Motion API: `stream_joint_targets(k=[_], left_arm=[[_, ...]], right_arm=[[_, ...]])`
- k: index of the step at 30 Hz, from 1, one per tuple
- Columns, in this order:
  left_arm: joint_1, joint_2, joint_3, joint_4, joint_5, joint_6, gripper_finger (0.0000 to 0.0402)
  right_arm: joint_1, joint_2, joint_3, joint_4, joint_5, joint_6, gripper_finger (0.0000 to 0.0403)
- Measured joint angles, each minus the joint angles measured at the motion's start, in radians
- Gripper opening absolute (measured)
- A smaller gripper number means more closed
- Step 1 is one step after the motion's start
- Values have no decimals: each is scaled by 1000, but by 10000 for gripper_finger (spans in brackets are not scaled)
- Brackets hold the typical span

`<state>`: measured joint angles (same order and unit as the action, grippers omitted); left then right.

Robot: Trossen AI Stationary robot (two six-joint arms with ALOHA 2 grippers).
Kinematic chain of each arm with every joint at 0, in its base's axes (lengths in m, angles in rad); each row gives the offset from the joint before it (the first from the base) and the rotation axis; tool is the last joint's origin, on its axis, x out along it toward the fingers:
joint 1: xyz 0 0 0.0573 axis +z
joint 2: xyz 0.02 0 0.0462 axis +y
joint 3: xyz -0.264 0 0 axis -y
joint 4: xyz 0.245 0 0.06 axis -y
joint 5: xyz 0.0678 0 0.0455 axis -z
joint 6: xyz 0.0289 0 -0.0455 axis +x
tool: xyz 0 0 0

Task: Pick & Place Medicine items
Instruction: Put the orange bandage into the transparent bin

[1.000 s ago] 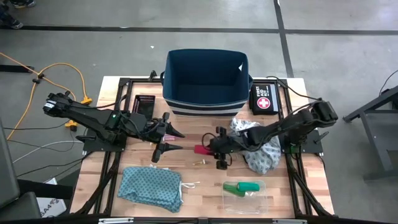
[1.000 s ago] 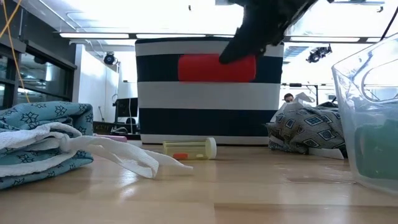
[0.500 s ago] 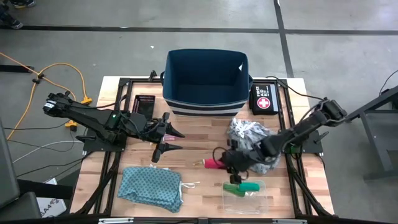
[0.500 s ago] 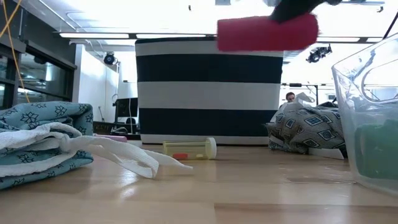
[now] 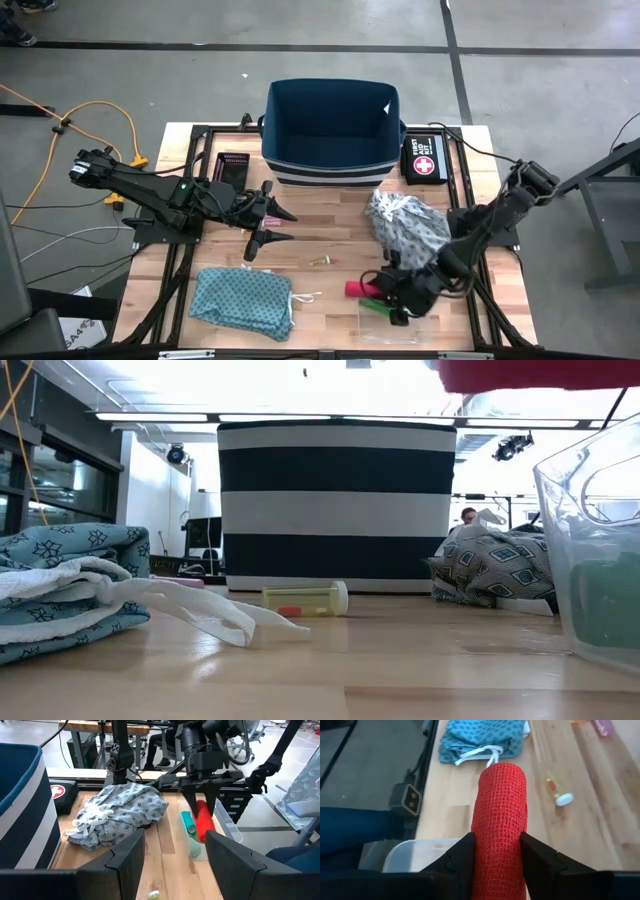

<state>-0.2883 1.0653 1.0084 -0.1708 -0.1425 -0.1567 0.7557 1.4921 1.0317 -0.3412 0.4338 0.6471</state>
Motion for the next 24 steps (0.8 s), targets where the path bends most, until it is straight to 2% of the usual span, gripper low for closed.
stream_joint_targets(k=[10, 14, 17, 24], left_arm=[[0, 0, 0, 0, 0, 0, 199], [0, 0, 0, 0, 0, 0, 199], [0, 0, 0, 0, 0, 0, 199], [0, 0, 0, 0, 0, 0, 199]], right_arm=[[135, 0, 0, -28, 47, 193, 126], [168, 12, 0, -99, 65, 308, 126], [188, 47, 1, -139, 61, 394, 126], [226, 124, 1, -110, 23, 504, 126]])
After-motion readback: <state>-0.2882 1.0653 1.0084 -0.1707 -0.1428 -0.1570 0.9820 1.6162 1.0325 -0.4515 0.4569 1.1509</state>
